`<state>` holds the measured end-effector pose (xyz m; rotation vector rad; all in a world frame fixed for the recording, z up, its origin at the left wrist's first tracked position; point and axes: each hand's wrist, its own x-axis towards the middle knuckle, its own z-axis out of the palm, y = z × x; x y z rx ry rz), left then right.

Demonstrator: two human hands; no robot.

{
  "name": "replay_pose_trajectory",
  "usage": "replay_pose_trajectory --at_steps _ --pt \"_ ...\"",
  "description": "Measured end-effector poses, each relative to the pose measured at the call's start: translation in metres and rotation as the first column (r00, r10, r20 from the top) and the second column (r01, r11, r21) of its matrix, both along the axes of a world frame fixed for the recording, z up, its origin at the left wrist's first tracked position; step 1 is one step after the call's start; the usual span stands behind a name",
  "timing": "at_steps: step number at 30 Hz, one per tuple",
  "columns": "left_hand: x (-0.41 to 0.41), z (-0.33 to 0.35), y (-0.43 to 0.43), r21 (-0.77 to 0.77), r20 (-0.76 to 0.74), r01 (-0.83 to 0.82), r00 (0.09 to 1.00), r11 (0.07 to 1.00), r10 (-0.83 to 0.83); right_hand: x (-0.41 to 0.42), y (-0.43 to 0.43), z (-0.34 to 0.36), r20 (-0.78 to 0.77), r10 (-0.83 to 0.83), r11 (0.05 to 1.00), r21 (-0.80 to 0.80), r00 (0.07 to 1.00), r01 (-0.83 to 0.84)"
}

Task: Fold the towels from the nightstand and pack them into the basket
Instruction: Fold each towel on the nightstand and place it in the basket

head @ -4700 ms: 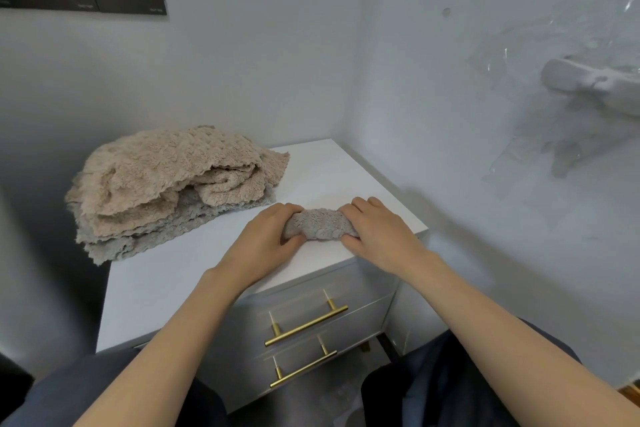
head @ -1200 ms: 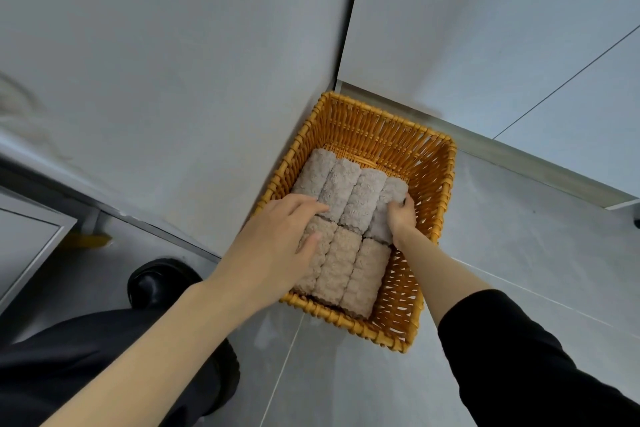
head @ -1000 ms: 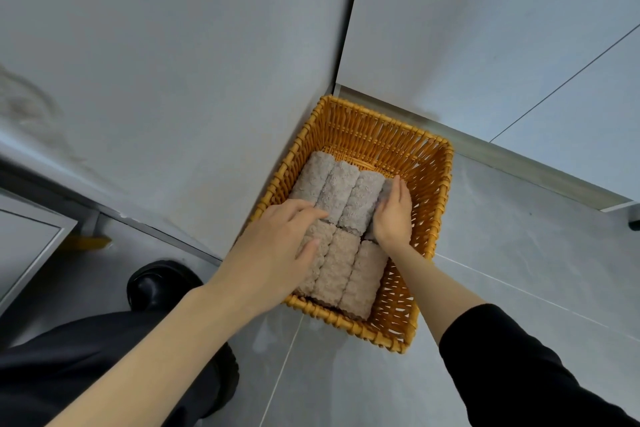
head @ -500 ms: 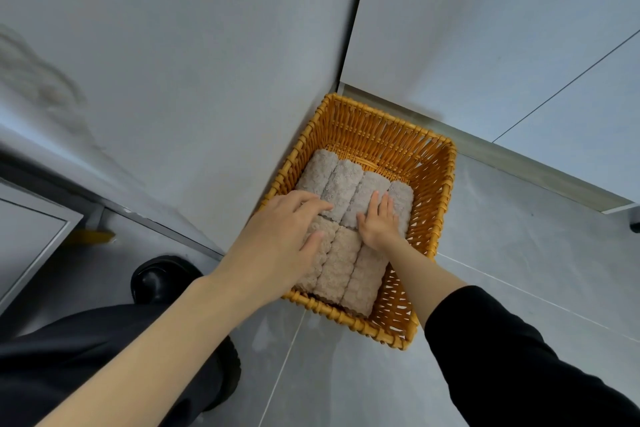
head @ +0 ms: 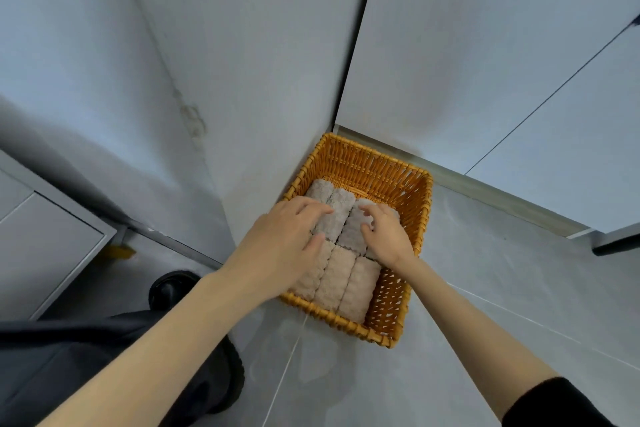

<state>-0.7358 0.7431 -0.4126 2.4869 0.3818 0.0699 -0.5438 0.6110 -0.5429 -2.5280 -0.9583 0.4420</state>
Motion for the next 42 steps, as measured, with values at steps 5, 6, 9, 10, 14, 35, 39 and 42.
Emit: replay_pose_trajectory --at_steps 5,6,9,10,14,35,39,42 --pt "-0.021 0.03 -0.003 -0.031 0.019 -0.047 0.999 0.998 0.048 -0.047 -0.007 0.073 0.057 0.082 0.983 0.162 0.995 -0.09" --pt "-0.024 0.033 -0.003 -0.058 0.032 -0.069 0.997 0.996 0.071 -0.055 -0.01 0.085 0.06 0.093 0.977 0.189 0.994 -0.103" --pt "-0.045 0.051 -0.003 -0.098 0.106 -0.135 0.984 0.986 0.145 -0.089 -0.015 0.127 0.043 0.145 0.952 0.266 0.988 -0.151" --pt "-0.053 0.057 -0.002 -0.096 0.123 -0.153 0.979 0.984 0.164 -0.101 -0.015 0.141 0.036 0.163 0.944 0.285 0.986 -0.167" --pt "-0.081 0.083 0.01 -0.121 0.176 -0.231 0.952 0.965 0.25 -0.142 -0.009 0.187 0.019 0.253 0.905 0.348 0.967 -0.244" --pt "-0.33 0.208 0.133 -0.179 0.487 -0.761 0.482 0.624 0.728 -0.319 0.2 0.327 0.144 0.647 0.602 0.505 0.749 -0.618" --pt "-0.385 0.208 0.153 -0.199 0.522 -0.839 0.346 0.506 0.78 -0.359 0.244 0.34 0.13 0.714 0.553 0.499 0.688 -0.668" --pt "-0.42 0.204 0.165 -0.175 0.549 -0.904 0.238 0.389 0.801 -0.387 0.272 0.345 0.157 0.752 0.519 0.459 0.641 -0.721"
